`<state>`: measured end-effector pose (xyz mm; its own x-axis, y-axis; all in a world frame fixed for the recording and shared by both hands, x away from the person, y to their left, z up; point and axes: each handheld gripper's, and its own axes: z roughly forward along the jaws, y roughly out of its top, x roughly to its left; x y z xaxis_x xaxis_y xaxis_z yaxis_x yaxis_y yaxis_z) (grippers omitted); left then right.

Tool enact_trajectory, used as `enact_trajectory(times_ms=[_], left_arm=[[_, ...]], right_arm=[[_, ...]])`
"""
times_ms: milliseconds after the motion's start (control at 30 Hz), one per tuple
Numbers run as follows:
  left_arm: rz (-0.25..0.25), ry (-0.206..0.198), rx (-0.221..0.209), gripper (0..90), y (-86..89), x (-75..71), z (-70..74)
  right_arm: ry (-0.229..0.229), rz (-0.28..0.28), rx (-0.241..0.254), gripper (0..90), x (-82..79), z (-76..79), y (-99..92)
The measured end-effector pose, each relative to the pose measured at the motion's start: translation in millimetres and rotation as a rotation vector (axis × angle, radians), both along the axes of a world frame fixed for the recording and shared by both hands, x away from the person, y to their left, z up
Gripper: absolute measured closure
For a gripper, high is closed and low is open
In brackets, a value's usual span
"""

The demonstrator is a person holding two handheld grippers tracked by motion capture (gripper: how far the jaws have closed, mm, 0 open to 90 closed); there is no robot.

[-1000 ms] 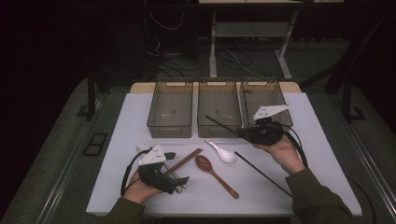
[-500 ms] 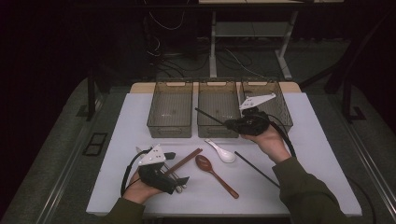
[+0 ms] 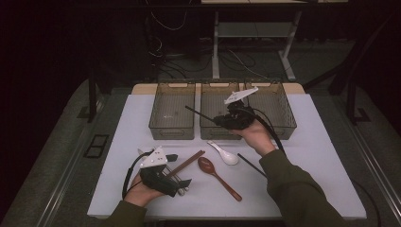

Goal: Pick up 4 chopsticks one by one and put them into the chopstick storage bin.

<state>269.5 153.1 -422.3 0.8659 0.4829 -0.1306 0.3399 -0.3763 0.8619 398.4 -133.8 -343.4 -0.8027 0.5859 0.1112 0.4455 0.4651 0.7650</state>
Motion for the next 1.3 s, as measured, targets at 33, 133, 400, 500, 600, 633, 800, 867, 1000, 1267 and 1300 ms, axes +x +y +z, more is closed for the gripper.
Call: enact_trajectory(times_ms=[33,133,400,500,600,633,800,867,1000,1267,1300], left_arm=[[0.000,0.000,-0.001,0.0,-0.1,-0.1,0.0],[0.003,0.002,-0.005,0.0,0.0,-0.2,0.1],[0.007,0.002,-0.007,0.0,0.2,0.3,-0.3],[0.004,-0.002,-0.004,0.0,0.4,0.2,-0.1],[0.004,0.004,-0.007,0.0,0.1,0.1,-0.4],[0.002,0.000,-0.005,0.0,0.2,0.4,-0.4],[0.000,-0.001,0.002,0.0,0.7,0.7,-0.2],[-0.001,-0.001,-0.002,0.0,0.2,0.6,-0.5],[-0.003,-0.001,-0.004,0.0,-0.3,0.3,-0.5],[-0.005,0.003,-0.002,0.0,-0.1,0.1,-0.7],[-0.007,0.001,-0.001,0.0,0.0,0.4,-0.7]], right_arm=[[0.006,-0.002,0.006,85.8,2.0,0.2,2.4],[-0.002,-0.013,0.002,85.7,8.5,0.4,9.3],[-0.005,-0.042,-0.025,85.8,24.4,3.0,25.0],[0.003,-0.057,-0.024,85.8,30.9,3.3,29.6],[0.006,-0.065,-0.027,85.8,36.9,3.0,34.5],[0.009,-0.066,-0.028,85.7,38.4,3.1,36.4],[0.008,-0.069,-0.042,85.7,45.3,1.5,48.4],[0.010,-0.069,-0.050,85.7,48.2,0.0,54.2],[0.015,-0.069,-0.072,85.7,54.1,-1.9,67.4],[0.030,-0.069,-0.104,85.7,67.2,-6.5,96.1],[0.032,-0.071,-0.105,85.7,68.8,-7.5,99.6]])
